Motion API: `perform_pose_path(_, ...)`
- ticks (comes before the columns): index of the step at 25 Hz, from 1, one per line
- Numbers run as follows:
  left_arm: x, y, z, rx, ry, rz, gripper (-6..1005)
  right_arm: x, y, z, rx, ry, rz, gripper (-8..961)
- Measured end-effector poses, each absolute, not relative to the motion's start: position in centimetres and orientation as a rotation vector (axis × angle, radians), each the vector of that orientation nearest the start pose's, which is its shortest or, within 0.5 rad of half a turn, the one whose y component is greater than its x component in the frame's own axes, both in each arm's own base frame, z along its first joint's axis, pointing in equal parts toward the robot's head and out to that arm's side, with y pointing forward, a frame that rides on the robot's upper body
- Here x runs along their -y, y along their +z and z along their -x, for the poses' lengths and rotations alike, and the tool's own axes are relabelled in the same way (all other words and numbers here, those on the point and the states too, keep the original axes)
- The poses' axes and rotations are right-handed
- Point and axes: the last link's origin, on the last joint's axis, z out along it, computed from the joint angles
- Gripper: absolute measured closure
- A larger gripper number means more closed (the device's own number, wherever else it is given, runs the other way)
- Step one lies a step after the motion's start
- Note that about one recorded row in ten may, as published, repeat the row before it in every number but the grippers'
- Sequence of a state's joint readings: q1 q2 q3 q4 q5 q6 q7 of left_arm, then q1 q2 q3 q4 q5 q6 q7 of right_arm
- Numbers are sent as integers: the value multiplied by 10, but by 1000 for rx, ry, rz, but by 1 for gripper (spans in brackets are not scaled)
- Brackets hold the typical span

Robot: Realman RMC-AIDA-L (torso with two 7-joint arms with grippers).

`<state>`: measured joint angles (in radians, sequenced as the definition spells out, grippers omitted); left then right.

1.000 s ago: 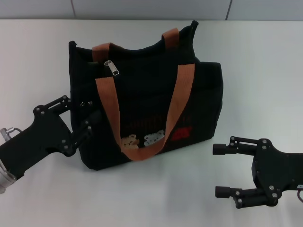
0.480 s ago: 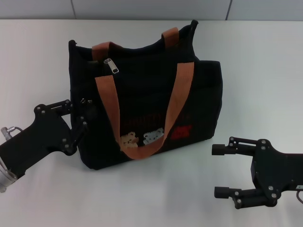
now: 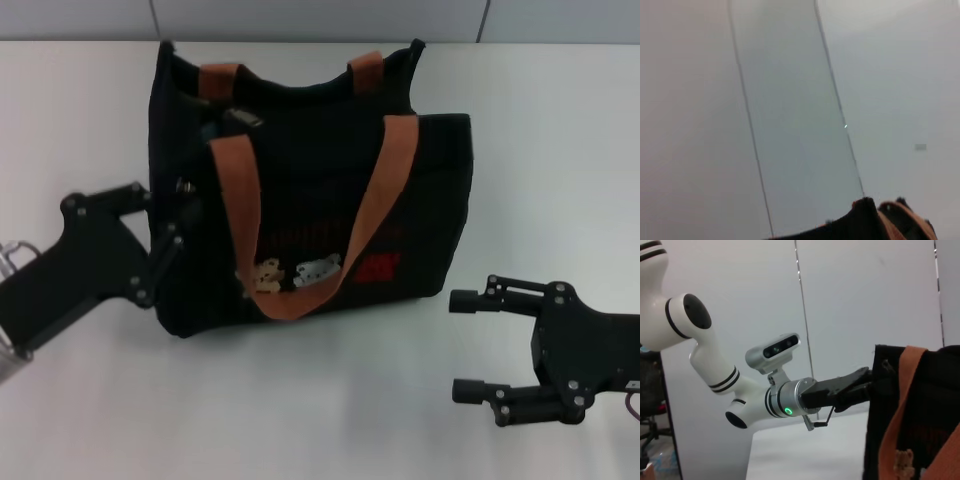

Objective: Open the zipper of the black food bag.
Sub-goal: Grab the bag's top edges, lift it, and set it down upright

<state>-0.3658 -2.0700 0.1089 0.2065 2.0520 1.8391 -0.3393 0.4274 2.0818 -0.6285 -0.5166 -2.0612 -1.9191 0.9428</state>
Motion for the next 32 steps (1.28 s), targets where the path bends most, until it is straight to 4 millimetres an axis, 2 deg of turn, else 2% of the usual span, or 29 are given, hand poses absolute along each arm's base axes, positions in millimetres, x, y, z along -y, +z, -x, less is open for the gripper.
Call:
perform_pose_path(4, -248, -1, 292, -100, -1036, 2173, 827, -246, -10, -269, -213, 1094, 2829, 112)
perform_pose_path(5, -257, 4, 284, -178, -1048, 2167, 827, -247, -9, -268, -213, 1118, 2800, 112)
perform_pose_path(9, -263, 8, 277, -236, -1063, 2167, 827, -251, 1, -266, -229, 1251, 2596, 112)
perform_pose_path(11, -280, 17, 256, -395, -1101, 2168, 827, -255, 4, -265, -258, 1312, 2493, 112)
perform_pose_path(16, -301, 22, 230, -607, -1102, 2189, 828, -263, 9, -264, -339, 1414, 2296, 112)
perform_pose_path(18, -308, 21, 220, -679, -1101, 2204, 828, -266, 7, -263, -372, 1430, 2269, 112)
perform_pose_path(23, -316, 16, 205, -806, -1091, 2219, 828, -275, -7, -256, -435, 1416, 2331, 112)
perform_pose_path(26, -317, 15, 202, -818, -1097, 2219, 828, -276, -23, -250, -469, 1357, 2487, 112)
perform_pose_path(27, -316, 15, 201, -824, -1102, 2216, 828, -275, -36, -247, -480, 1287, 2607, 112)
perform_pose_path(28, -316, 15, 201, -824, -1102, 2216, 828, -275, -36, -247, -480, 1287, 2607, 112)
perform_pose_path(32, -312, 10, 199, -855, -1123, 2222, 828, -274, -57, -247, -484, 1138, 2756, 112)
